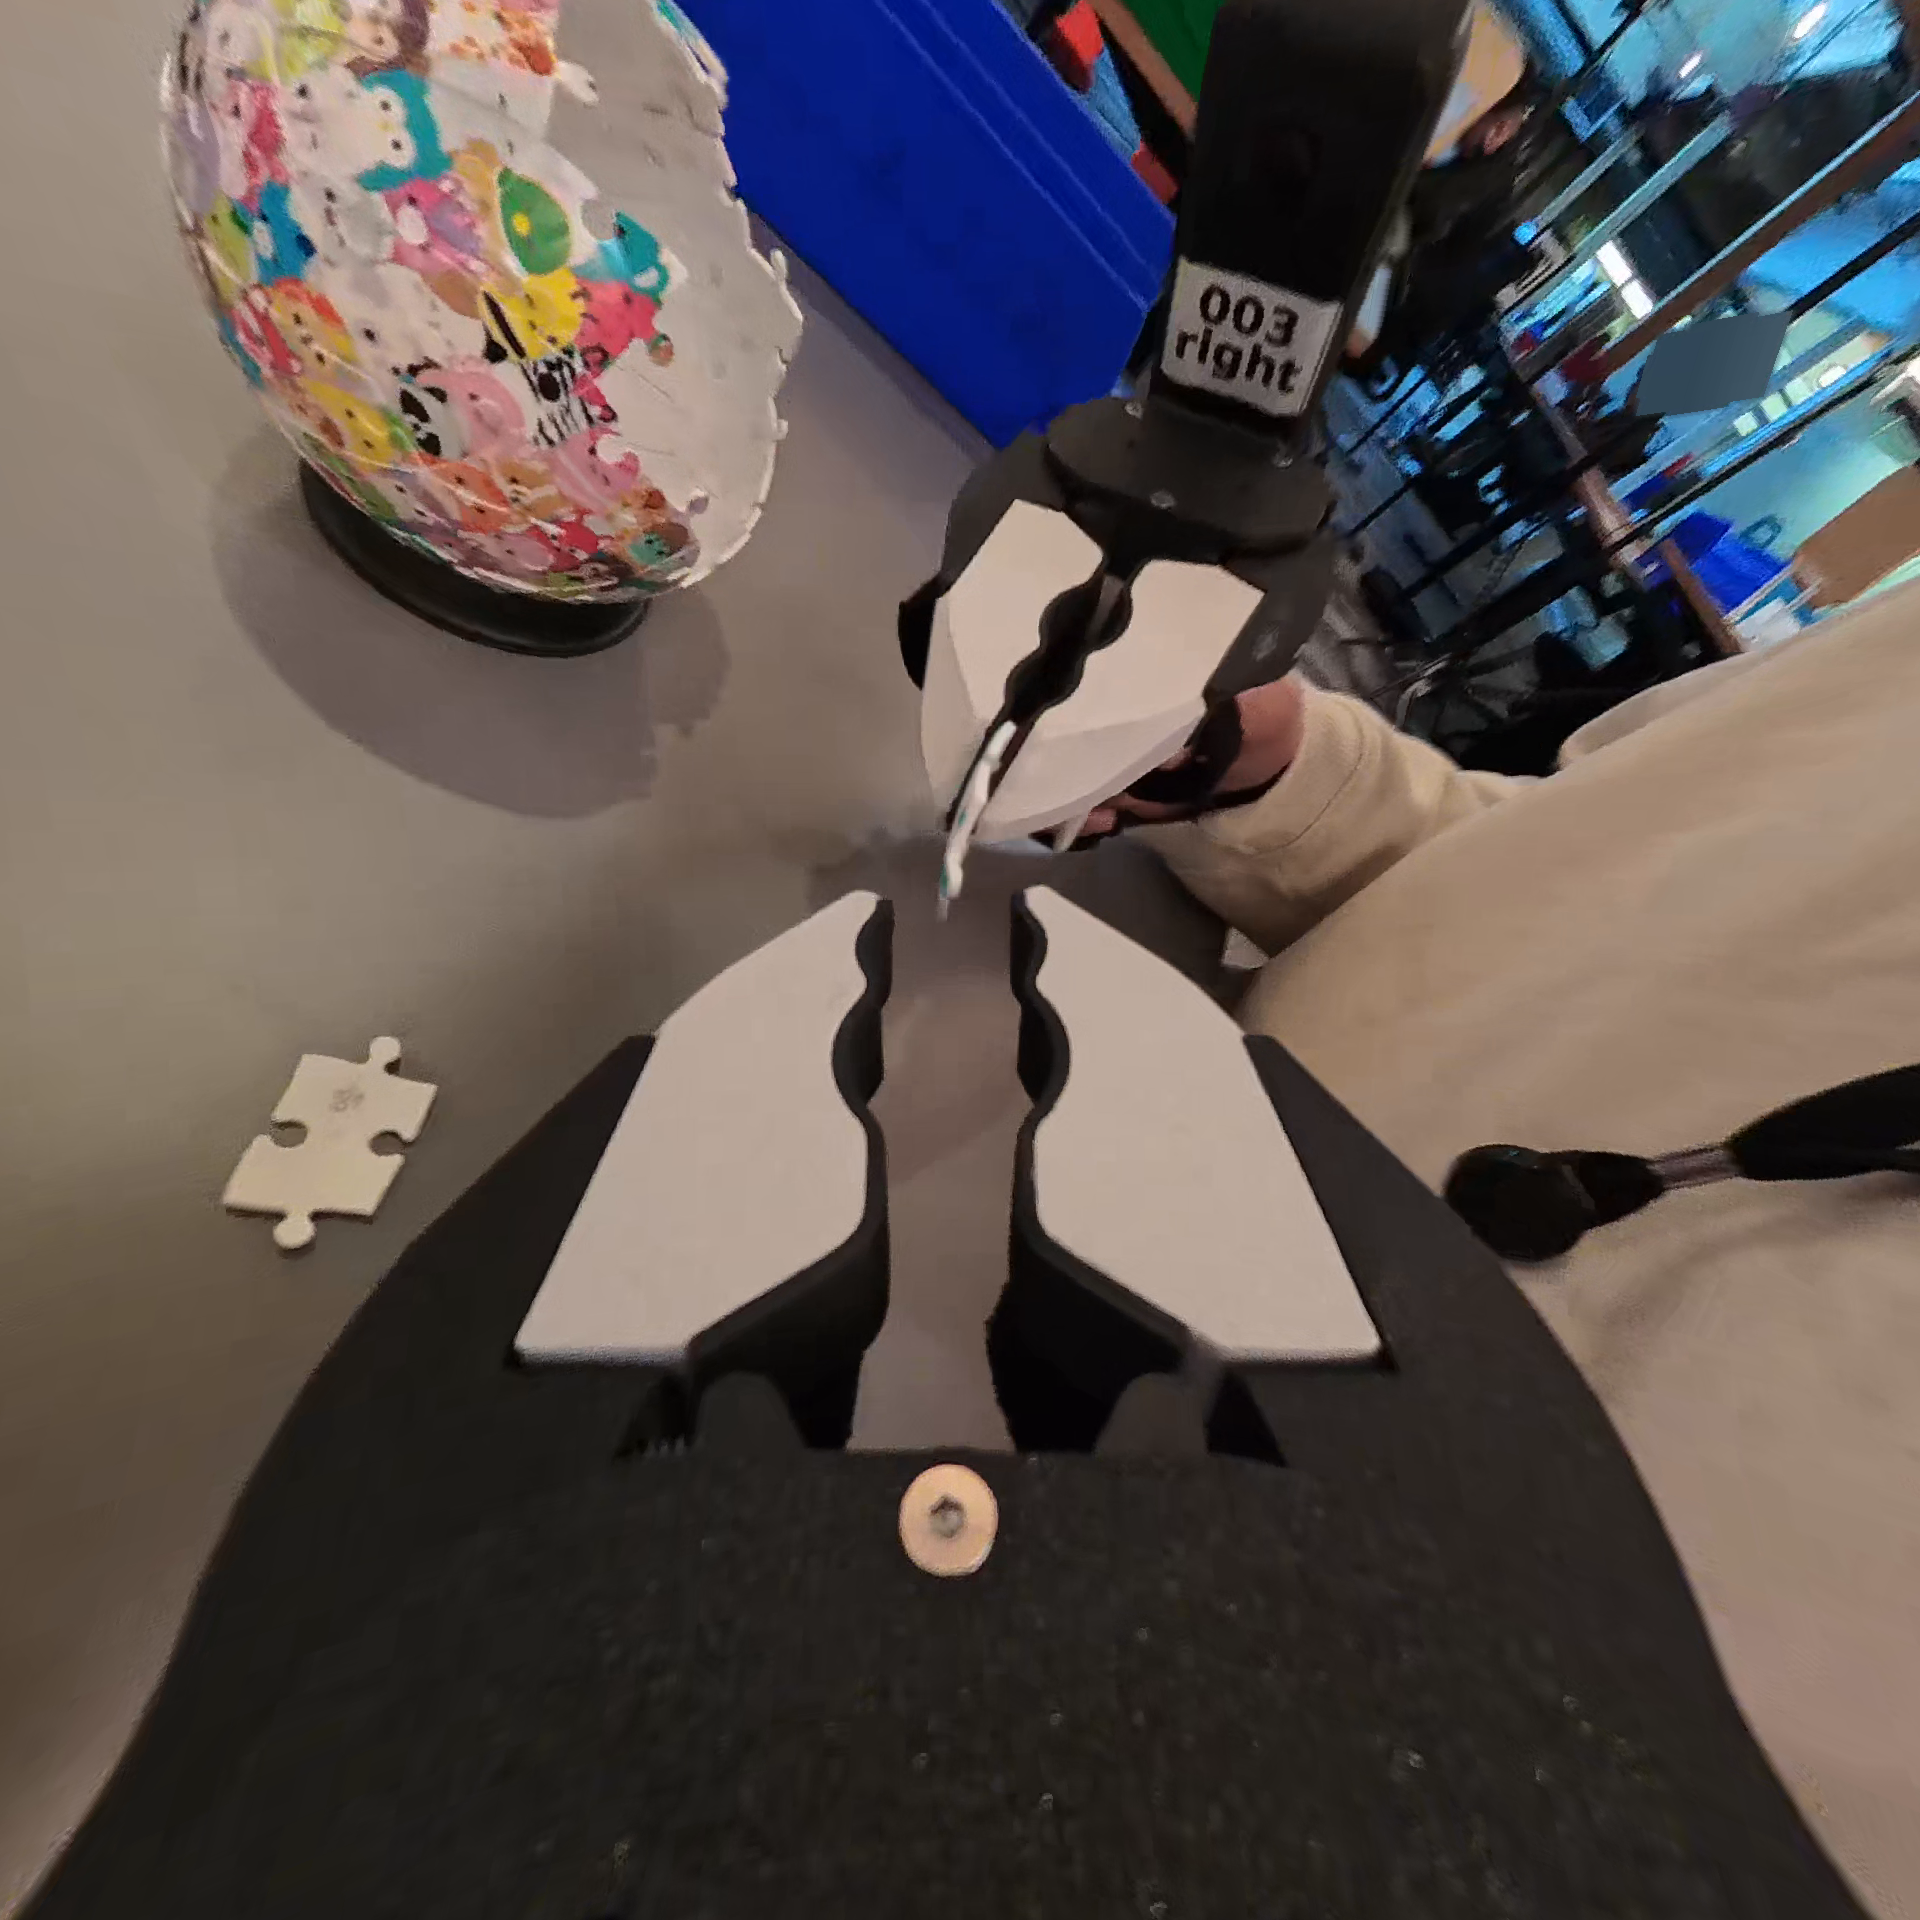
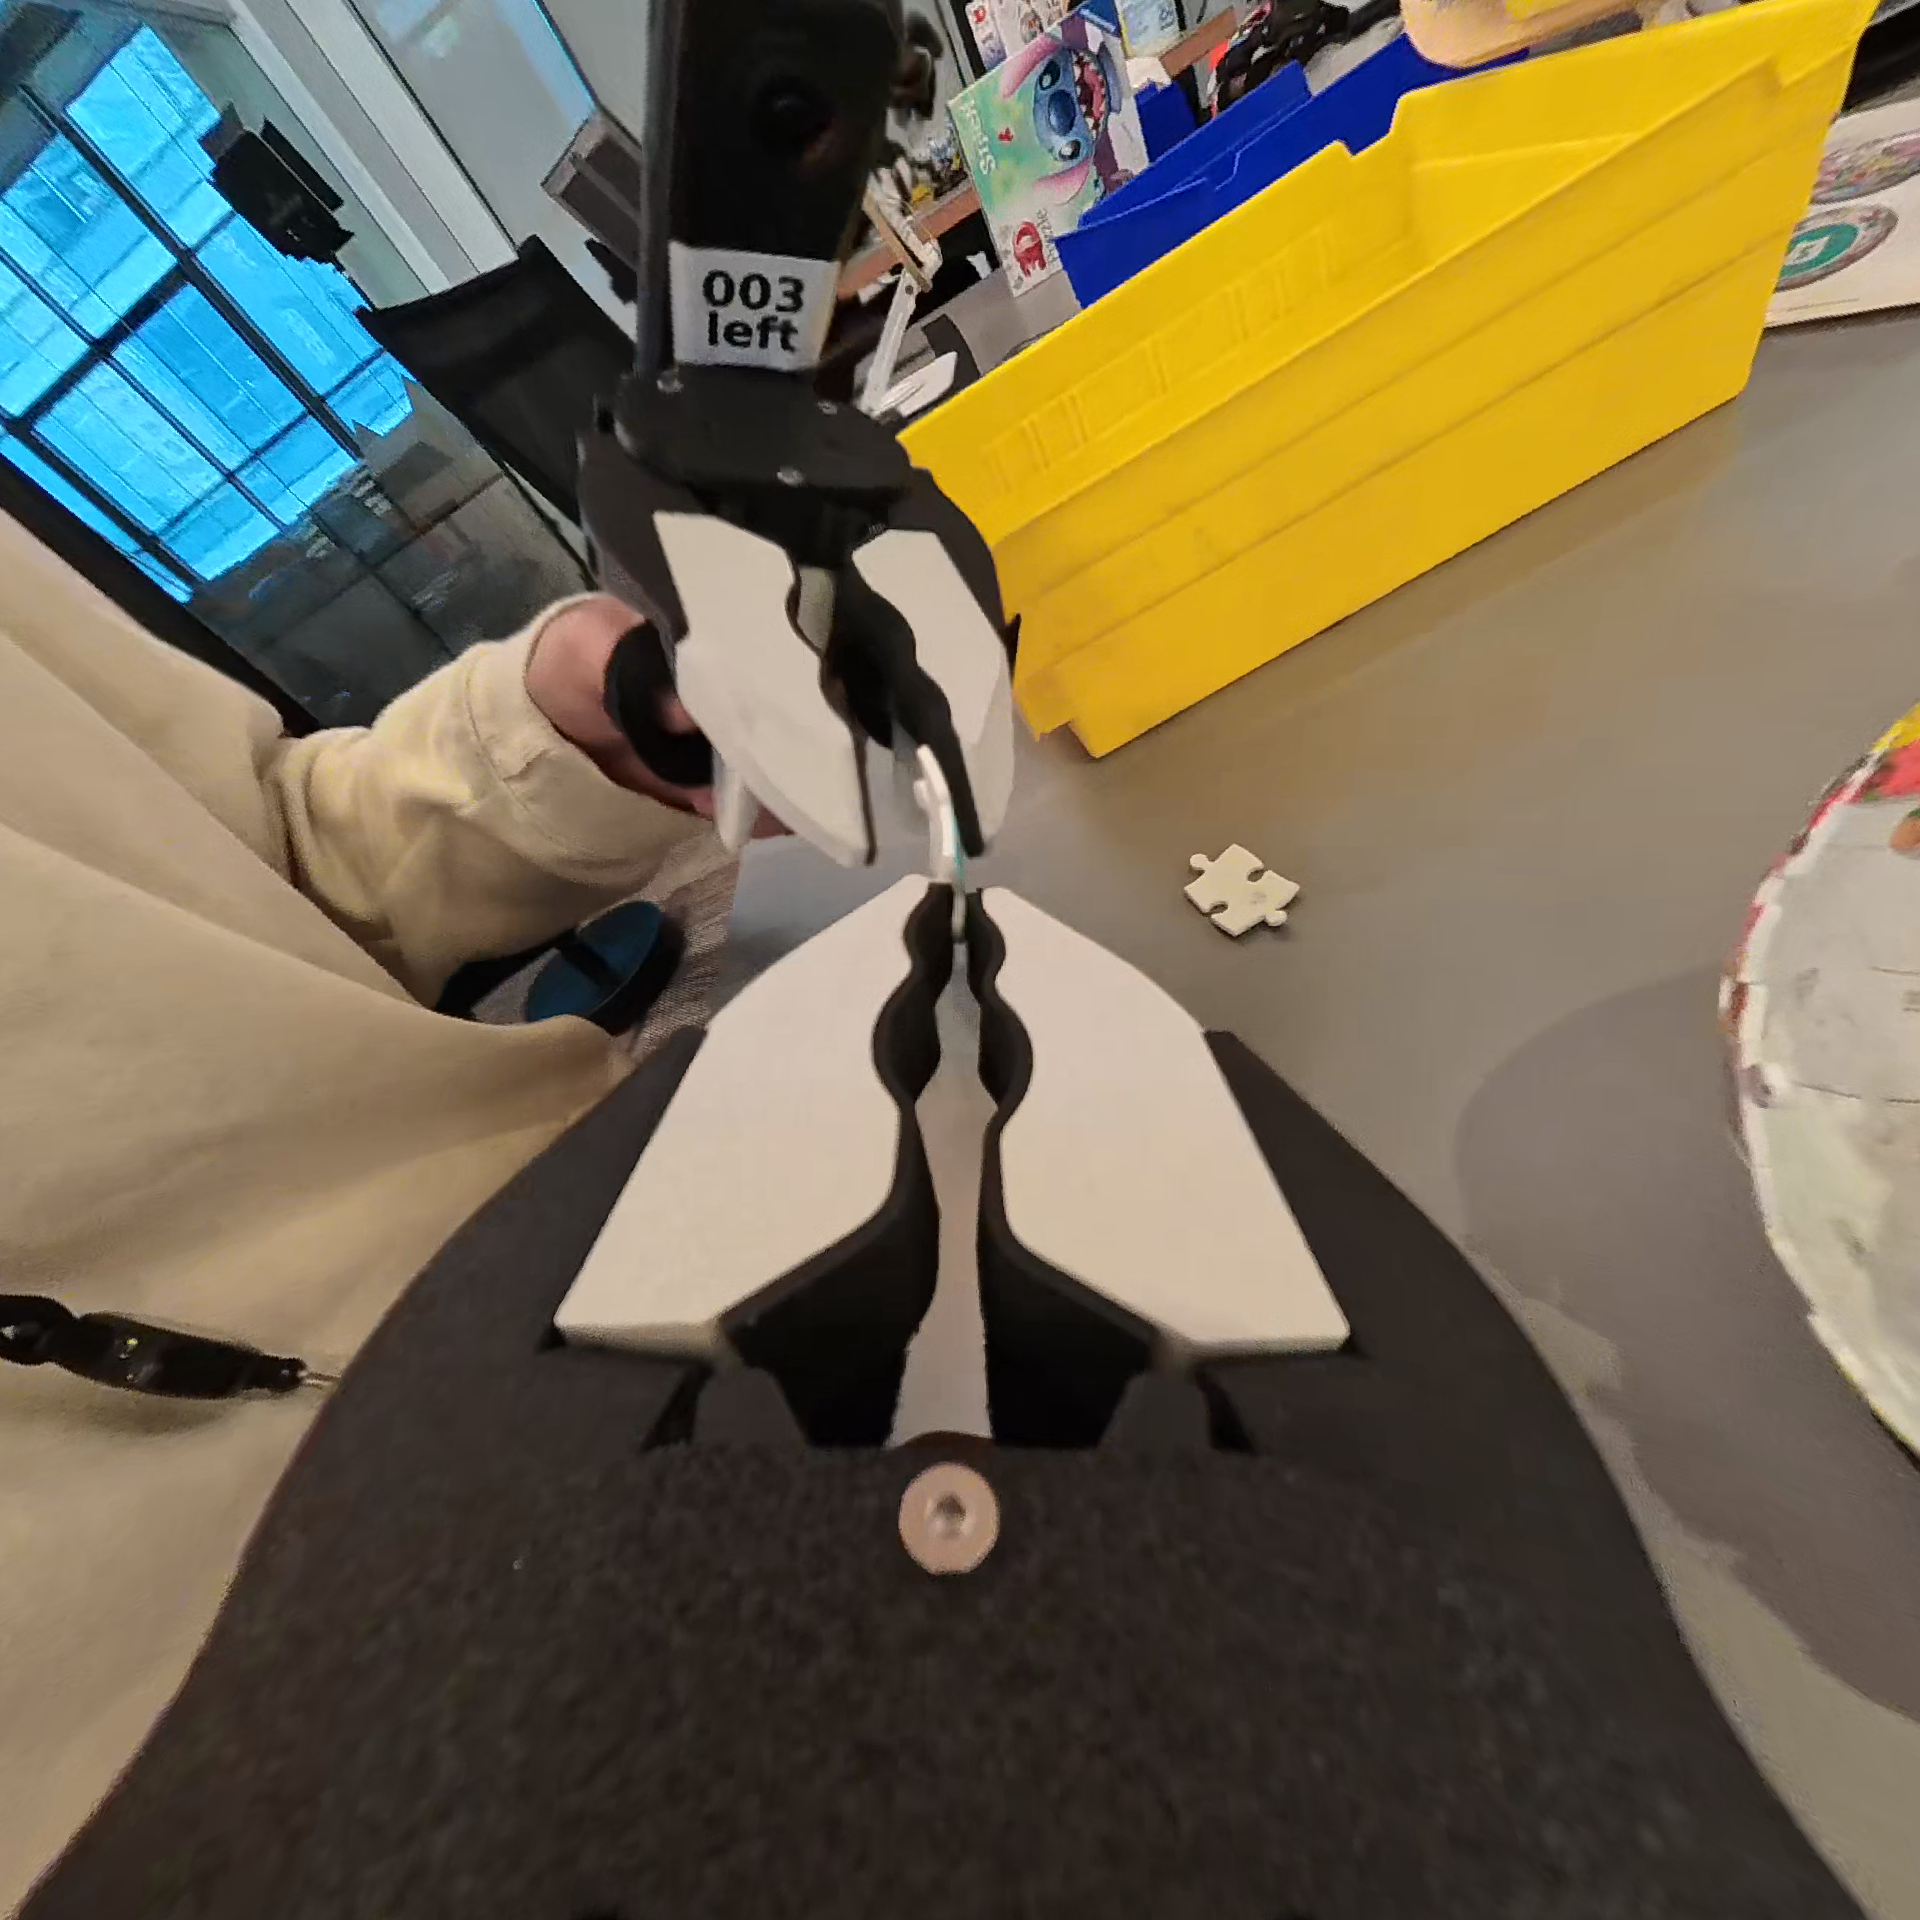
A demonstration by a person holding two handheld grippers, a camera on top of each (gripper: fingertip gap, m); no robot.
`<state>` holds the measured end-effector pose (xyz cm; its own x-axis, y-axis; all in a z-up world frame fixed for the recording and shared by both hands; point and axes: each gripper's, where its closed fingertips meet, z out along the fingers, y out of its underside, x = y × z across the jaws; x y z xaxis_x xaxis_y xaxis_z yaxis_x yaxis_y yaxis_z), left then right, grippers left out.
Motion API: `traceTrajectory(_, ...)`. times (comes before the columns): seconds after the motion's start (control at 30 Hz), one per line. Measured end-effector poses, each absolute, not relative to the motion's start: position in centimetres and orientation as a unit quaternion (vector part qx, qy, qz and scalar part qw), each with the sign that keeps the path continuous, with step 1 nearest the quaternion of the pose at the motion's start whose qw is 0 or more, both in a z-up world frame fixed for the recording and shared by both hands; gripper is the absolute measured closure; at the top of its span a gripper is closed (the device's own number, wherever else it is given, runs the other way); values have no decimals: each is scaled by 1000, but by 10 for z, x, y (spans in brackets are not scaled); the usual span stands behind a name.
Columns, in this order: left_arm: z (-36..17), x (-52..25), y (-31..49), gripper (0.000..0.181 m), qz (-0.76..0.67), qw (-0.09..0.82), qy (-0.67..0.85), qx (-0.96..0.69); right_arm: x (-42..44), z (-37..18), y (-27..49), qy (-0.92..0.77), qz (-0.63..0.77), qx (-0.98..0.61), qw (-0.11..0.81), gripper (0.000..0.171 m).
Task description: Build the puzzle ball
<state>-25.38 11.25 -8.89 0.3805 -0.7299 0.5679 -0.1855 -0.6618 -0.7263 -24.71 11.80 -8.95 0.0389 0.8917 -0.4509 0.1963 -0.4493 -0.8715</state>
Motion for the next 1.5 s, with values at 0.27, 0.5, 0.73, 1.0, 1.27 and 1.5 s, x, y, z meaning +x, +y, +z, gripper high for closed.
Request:
traceTrajectory(0.27,-102,-256,120,180,-455,274,244,-811,-244,-107,121,-485,471,-651,346,162)
traceTrajectory(0.5,-140,-287,126,179,-357,262,142,-886,-243,-124,136,-552,312,-646,426,157)
traceTrajectory(0.73,-157,-334,119,179,-264,272,59,-923,-280,-159,131,-643,208,-600,428,147)
traceTrajectory(1.0,-159,-370,107,179,-317,267,-47,-909,-326,-169,160,-670,205,-602,384,155)
traceTrajectory(1.27,-165,-374,103,179,-416,236,-101,-873,-334,-186,173,-642,199,-662,332,171)
traceTrajectory(1.5,-180,-372,101,179,-401,219,-104,-883,-304,-193,175,-641,174,-683,305,171)
